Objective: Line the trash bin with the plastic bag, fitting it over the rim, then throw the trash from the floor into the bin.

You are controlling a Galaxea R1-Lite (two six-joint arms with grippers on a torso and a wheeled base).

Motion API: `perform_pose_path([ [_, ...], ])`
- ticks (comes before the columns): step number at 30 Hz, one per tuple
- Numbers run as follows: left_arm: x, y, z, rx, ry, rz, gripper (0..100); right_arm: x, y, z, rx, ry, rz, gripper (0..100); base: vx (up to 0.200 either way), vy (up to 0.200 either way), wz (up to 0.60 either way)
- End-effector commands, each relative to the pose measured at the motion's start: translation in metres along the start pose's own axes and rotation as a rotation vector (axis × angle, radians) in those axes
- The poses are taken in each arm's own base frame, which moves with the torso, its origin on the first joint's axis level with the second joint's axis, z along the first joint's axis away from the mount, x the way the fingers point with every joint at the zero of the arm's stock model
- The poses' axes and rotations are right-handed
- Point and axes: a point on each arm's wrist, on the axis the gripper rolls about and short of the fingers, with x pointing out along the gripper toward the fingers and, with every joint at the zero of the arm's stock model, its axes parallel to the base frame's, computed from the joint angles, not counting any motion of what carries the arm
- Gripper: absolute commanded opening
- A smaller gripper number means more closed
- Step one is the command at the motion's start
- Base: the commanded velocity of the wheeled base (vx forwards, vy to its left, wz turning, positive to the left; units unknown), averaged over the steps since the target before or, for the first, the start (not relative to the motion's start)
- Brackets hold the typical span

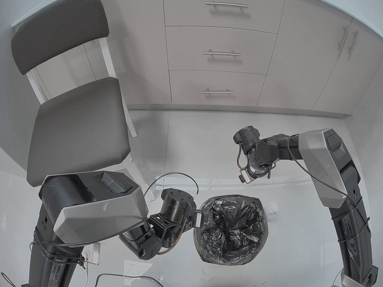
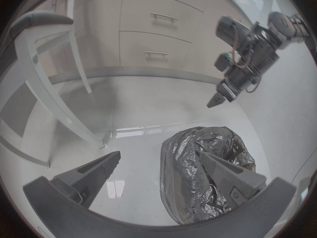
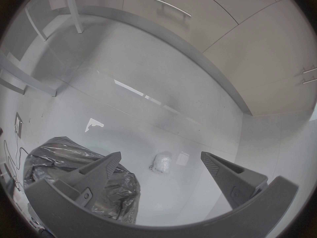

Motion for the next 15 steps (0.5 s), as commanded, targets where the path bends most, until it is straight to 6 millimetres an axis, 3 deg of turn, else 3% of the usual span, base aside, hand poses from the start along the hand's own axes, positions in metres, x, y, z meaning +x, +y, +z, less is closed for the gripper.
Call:
perform_pose_path([
  [1,0.004,-0.010,-0.007,0.030,0.001,-0.016,100,-0.011,0.000,0.005,0.005,-0.026,0.004,100,0.000,0.000,0.00],
  [9,0.040,0.002,-0.025,0.121,0.042,0.023,100,-0.014,-0.002,0.007,0.030,-0.034,0.004,100,0.000,0.000,0.00],
  [15,0.050,0.002,-0.016,0.138,0.111,0.047,100,-0.014,-0.003,0.007,0.038,-0.035,0.004,100,0.000,0.000,0.00],
])
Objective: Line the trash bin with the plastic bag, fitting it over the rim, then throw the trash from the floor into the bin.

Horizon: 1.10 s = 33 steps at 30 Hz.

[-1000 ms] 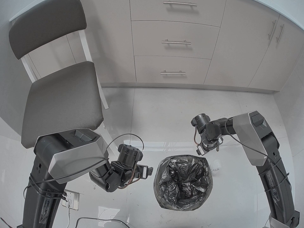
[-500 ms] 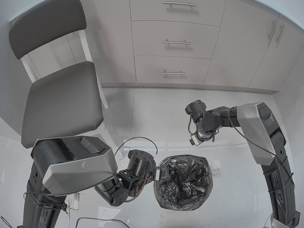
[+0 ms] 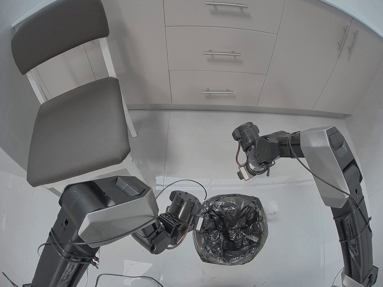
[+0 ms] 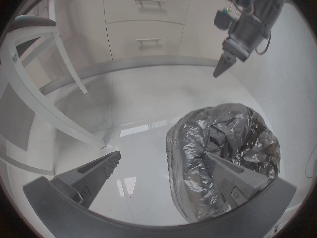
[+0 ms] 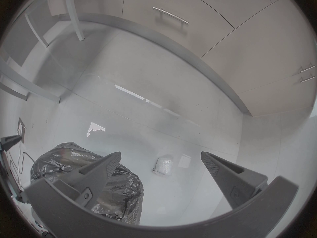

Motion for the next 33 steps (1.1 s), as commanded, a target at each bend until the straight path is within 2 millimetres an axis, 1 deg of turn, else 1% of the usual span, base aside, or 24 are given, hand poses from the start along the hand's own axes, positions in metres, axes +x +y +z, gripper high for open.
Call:
perform_pose_path([
  [1,0.013,0.000,0.005,0.007,0.039,0.013,100,-0.002,-0.002,0.001,0.012,-0.005,-0.001,100,0.000,0.000,0.00],
  [5,0.017,-0.003,0.013,0.004,0.084,0.021,100,0.000,-0.003,0.001,0.019,-0.001,-0.005,100,0.000,0.000,0.00],
  [8,0.017,-0.003,0.013,-0.013,0.084,0.020,100,0.000,-0.006,0.001,0.023,0.000,-0.007,100,0.000,0.000,0.00],
  [11,0.015,-0.006,0.014,-0.052,0.078,0.016,100,0.001,-0.006,0.001,0.026,0.000,-0.008,100,0.000,0.000,0.00],
  [12,0.011,-0.008,0.017,-0.075,0.064,0.009,100,0.001,-0.006,0.001,0.026,0.000,-0.008,100,0.000,0.000,0.00],
  [15,-0.006,-0.014,0.031,-0.127,0.026,-0.014,100,0.002,-0.008,0.000,0.026,0.003,-0.010,100,0.000,0.000,0.00],
  [16,-0.017,-0.016,0.037,-0.154,0.010,-0.024,100,0.003,-0.009,0.000,0.026,0.006,-0.011,100,0.000,0.000,0.00],
  [17,-0.020,-0.016,0.039,-0.159,0.006,-0.028,100,0.004,-0.010,0.000,0.028,0.007,-0.013,100,0.000,0.000,0.00],
  [18,-0.041,-0.018,0.048,-0.202,-0.016,-0.047,100,0.012,-0.015,-0.004,0.032,0.026,-0.021,100,0.000,0.000,0.00],
  [19,-0.051,-0.016,0.052,-0.222,-0.024,-0.051,100,0.017,-0.018,-0.006,0.036,0.037,-0.026,100,0.000,0.000,0.00],
  [22,-0.076,-0.003,0.057,-0.279,-0.036,-0.049,100,0.041,-0.025,-0.018,0.048,0.085,-0.043,100,0.000,0.000,0.00],
  [23,-0.082,0.006,0.056,-0.298,-0.038,-0.038,100,0.048,-0.027,-0.022,0.052,0.099,-0.048,100,0.000,0.000,0.00],
  [24,-0.082,0.006,0.056,-0.298,-0.038,-0.038,100,0.048,-0.027,-0.022,0.052,0.099,-0.048,100,0.000,0.000,0.00],
  [25,-0.085,0.018,0.056,-0.325,-0.044,-0.022,100,0.055,-0.029,-0.026,0.056,0.115,-0.052,100,0.000,0.000,0.00],
  [26,-0.084,0.038,0.052,-0.359,-0.047,-0.003,100,0.066,-0.032,-0.032,0.061,0.139,-0.059,100,0.000,0.000,0.00],
  [27,-0.082,0.048,0.048,-0.374,-0.043,-0.006,100,0.071,-0.032,-0.036,0.062,0.151,-0.061,100,0.000,0.000,0.00],
  [28,-0.082,0.050,0.048,-0.377,-0.044,-0.007,100,0.072,-0.032,-0.036,0.061,0.152,-0.061,100,0.000,0.000,0.00],
  [29,-0.076,0.066,0.043,-0.403,-0.030,-0.034,100,0.079,-0.029,-0.041,0.061,0.167,-0.061,100,0.000,0.000,0.00],
  [30,-0.075,0.067,0.043,-0.406,-0.028,-0.041,100,0.081,-0.029,-0.043,0.063,0.169,-0.061,100,0.000,0.000,0.00],
  [31,-0.069,0.079,0.040,-0.429,-0.009,-0.085,100,0.090,-0.027,-0.048,0.067,0.174,-0.064,100,0.000,0.000,0.00],
  [32,-0.068,0.082,0.039,-0.433,-0.003,-0.092,100,0.091,-0.027,-0.048,0.069,0.174,-0.065,100,0.000,0.000,0.00],
  [33,-0.062,0.098,0.040,-0.459,0.009,-0.143,100,0.103,-0.023,-0.054,0.067,0.175,-0.066,100,0.000,0.000,0.00],
])
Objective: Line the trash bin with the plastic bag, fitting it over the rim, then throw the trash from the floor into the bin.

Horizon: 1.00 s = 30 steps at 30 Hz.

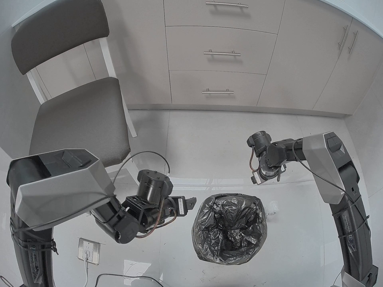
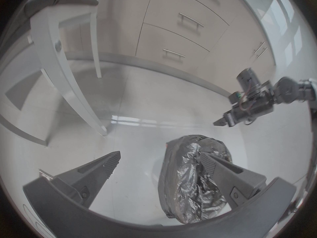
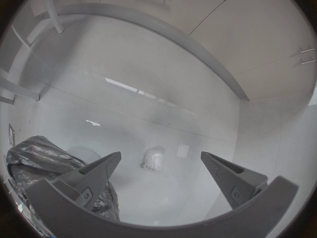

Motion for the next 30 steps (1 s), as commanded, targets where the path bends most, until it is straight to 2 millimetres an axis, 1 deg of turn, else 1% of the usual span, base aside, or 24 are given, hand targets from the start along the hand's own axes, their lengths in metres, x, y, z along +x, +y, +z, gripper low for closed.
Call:
perform_pose_path([
  [1,0.002,0.057,0.019,-0.111,0.027,-0.073,100,0.056,0.009,-0.028,-0.001,0.071,-0.014,100,0.000,0.000,0.00],
  [3,0.004,0.070,0.024,-0.137,0.030,-0.087,100,0.069,0.011,-0.034,0.006,0.075,-0.009,100,0.000,0.000,0.00],
  [5,0.014,0.082,0.021,-0.151,0.032,-0.064,100,0.082,0.011,-0.041,0.015,0.081,-0.014,100,0.000,0.000,0.00],
  [6,0.020,0.086,0.019,-0.153,0.030,-0.053,100,0.089,0.012,-0.045,0.016,0.083,-0.017,100,0.000,0.000,0.00],
  [7,0.020,0.086,0.018,-0.153,0.029,-0.052,100,0.090,0.013,-0.045,0.016,0.082,-0.017,100,0.000,0.000,0.00],
  [8,0.027,0.089,0.017,-0.157,0.011,-0.033,100,0.101,0.013,-0.051,0.017,0.079,-0.022,100,0.000,0.000,0.00],
  [12,0.029,0.088,0.016,-0.175,0.006,-0.030,100,0.120,0.011,-0.062,0.024,0.088,-0.033,100,0.000,0.000,0.00],
  [13,0.029,0.088,0.016,-0.175,0.006,-0.030,100,0.120,0.011,-0.062,0.024,0.088,-0.033,100,0.000,0.000,0.00],
  [15,0.032,0.089,0.015,-0.183,0.008,-0.032,100,0.135,0.007,-0.070,0.049,0.085,-0.045,100,0.000,0.000,0.00],
  [17,0.033,0.089,0.014,-0.185,0.010,-0.032,100,0.145,0.005,-0.073,0.076,0.052,-0.053,100,0.000,0.000,0.00],
  [19,0.033,0.090,0.015,-0.185,0.008,-0.031,100,0.150,0.003,-0.073,0.098,0.026,-0.060,100,0.000,0.000,0.00],
  [25,0.034,0.090,0.013,-0.183,0.013,-0.030,100,0.163,0.000,-0.083,0.111,0.041,-0.069,100,0.000,0.000,0.00],
  [26,0.035,0.090,0.012,-0.184,0.016,-0.027,100,0.170,0.002,-0.090,0.114,0.044,-0.071,100,0.000,0.000,0.00],
  [30,0.036,0.090,0.010,-0.173,0.019,-0.027,100,0.184,0.005,-0.100,0.132,0.025,-0.079,100,0.000,0.000,0.00],
])
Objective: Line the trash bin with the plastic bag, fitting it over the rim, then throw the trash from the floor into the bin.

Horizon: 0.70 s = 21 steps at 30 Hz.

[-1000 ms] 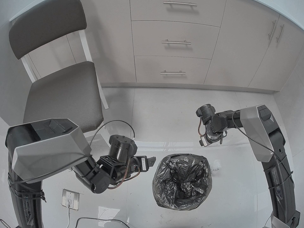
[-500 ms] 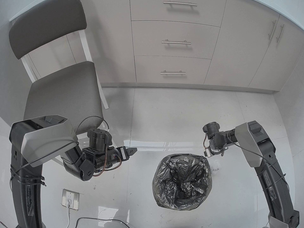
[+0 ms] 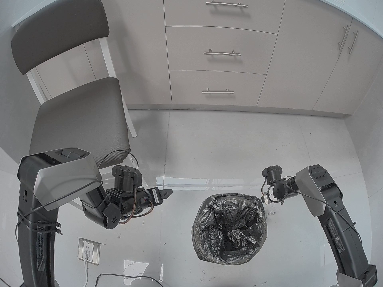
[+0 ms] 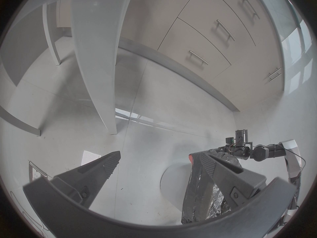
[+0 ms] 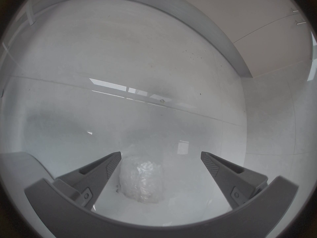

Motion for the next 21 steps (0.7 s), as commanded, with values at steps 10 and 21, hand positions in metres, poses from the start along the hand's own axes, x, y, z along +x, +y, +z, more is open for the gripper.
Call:
perform_pose_path([
  [10,0.004,0.000,-0.007,0.017,0.013,0.007,100,0.024,0.011,-0.030,-0.008,0.034,0.020,100,0.000,0.000,0.00],
  [21,0.004,0.000,-0.008,0.020,0.014,0.008,100,0.023,0.012,-0.030,-0.006,0.031,0.019,100,0.000,0.000,0.00],
])
